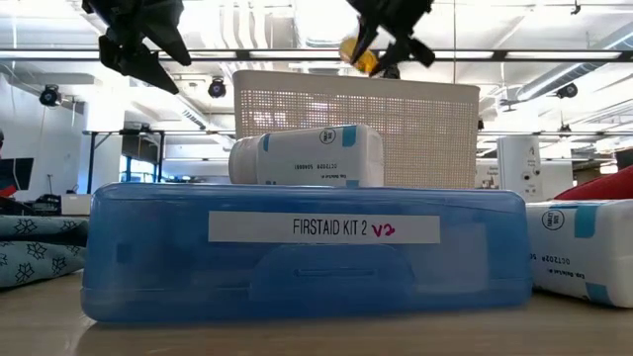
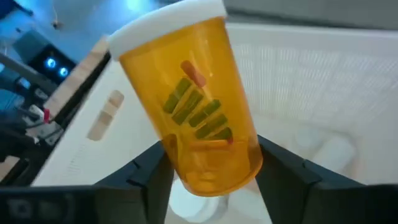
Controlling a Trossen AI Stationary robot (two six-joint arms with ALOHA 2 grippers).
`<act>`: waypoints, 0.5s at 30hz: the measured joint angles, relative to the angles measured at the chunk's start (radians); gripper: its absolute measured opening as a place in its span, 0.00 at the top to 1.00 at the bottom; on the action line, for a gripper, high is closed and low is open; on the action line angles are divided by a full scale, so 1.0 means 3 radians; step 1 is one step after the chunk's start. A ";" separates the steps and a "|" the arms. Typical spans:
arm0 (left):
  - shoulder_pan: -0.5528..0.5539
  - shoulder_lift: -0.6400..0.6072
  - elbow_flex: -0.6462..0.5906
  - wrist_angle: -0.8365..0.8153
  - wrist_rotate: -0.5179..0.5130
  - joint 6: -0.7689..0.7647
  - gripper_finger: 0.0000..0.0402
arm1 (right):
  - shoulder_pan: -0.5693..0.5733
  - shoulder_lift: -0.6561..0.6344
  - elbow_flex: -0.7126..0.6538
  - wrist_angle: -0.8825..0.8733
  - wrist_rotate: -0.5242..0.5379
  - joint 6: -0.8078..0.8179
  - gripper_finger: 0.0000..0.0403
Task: Pick & place medical supplies in basket/bin
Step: Put the orange medicine bottle into the bin, then put the white bandage into the bin
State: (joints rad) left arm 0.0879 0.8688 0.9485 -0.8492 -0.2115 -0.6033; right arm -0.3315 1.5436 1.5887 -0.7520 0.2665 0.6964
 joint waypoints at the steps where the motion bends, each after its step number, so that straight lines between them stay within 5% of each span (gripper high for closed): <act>1: -0.0028 0.0000 0.0000 -0.0017 0.0005 -0.0001 0.26 | -0.0052 0.0023 0.0000 -0.0024 -0.0072 -0.0032 0.50; 15: -0.0471 -0.0003 -0.0222 -0.0100 -0.0015 -0.0377 0.26 | 0.0019 -0.0006 0.0013 -0.0044 0.0068 -0.0538 0.20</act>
State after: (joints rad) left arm -0.0535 0.8680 0.8820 -0.8792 -0.2159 -0.7164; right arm -0.3257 1.5418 1.5925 -0.7652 0.2868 0.5351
